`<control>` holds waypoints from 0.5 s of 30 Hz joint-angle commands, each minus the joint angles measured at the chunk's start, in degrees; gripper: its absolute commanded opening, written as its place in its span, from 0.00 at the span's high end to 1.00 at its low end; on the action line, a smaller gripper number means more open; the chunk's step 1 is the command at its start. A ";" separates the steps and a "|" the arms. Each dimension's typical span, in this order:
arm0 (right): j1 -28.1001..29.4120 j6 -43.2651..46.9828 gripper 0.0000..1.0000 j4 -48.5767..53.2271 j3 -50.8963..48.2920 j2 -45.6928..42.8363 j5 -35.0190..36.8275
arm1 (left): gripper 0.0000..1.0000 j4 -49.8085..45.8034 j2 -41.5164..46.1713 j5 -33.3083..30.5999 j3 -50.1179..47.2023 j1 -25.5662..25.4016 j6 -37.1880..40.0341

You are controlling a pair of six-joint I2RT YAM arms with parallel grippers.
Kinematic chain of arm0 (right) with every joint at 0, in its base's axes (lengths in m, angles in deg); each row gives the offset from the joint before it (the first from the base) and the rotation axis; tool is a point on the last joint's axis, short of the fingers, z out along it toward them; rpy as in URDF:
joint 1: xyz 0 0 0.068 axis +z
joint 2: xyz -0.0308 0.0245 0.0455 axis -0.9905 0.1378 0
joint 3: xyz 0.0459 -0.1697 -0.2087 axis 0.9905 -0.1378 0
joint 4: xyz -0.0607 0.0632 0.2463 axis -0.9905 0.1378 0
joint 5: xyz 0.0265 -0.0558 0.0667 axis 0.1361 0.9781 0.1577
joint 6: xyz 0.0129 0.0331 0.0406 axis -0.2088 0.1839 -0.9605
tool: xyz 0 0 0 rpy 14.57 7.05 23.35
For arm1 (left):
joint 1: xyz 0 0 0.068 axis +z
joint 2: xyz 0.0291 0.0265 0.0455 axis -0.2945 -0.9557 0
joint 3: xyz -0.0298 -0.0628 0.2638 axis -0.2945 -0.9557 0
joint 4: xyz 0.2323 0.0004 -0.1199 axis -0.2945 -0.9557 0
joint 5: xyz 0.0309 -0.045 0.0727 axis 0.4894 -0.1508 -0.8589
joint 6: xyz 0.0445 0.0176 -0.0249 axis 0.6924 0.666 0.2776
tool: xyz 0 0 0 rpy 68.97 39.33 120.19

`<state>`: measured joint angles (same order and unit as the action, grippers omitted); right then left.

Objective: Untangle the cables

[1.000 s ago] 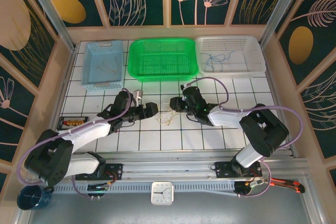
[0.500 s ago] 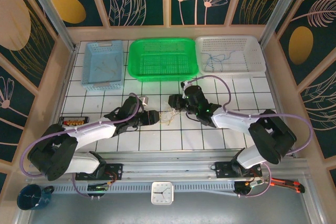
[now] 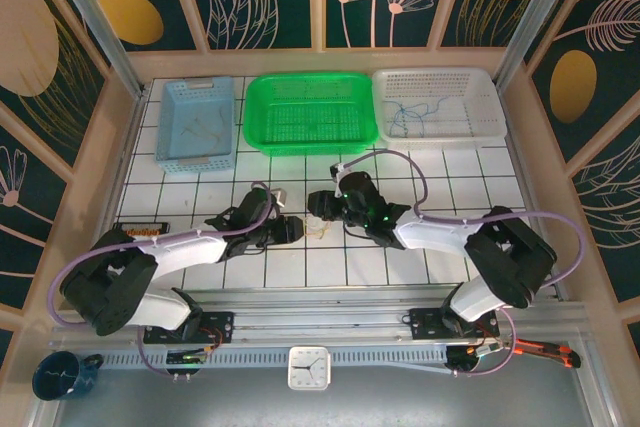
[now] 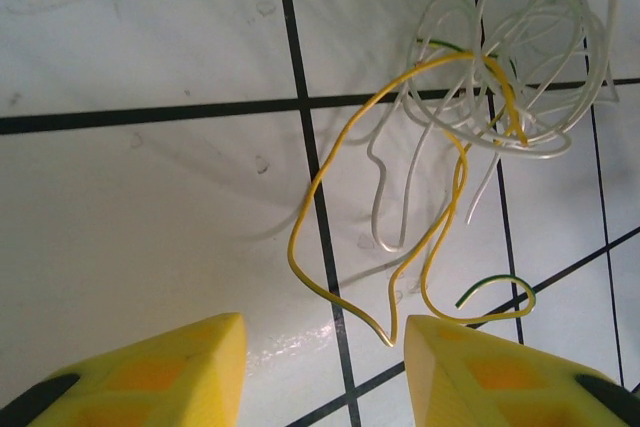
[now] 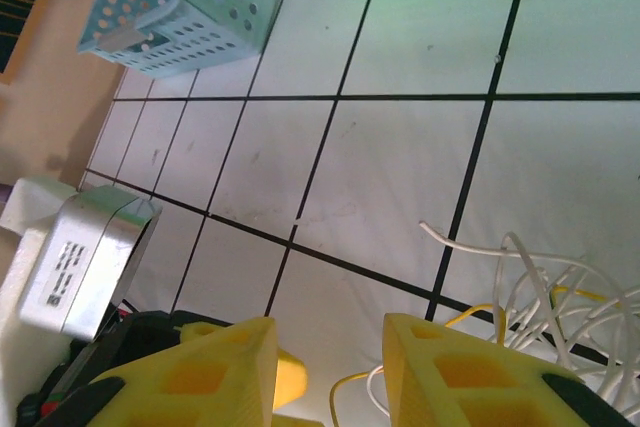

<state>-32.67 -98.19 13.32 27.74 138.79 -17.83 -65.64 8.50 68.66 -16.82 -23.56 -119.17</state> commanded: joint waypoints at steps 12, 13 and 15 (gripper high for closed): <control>-0.10 -1.67 0.67 -4.69 -1.01 3.32 0.80 | 0.57 2.70 -3.55 -0.68 2.64 -1.35 -1.18; -0.14 -1.76 0.67 -4.75 -1.09 3.43 0.80 | 0.57 2.71 -3.72 -0.68 2.86 -1.38 -1.09; -0.17 -1.87 0.67 -4.99 -1.18 3.52 0.87 | 0.57 2.71 -4.05 -0.76 3.18 -1.34 -0.87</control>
<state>-32.69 -99.05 11.00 27.58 141.58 -17.76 -64.33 5.24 68.59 -15.11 -24.59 -119.59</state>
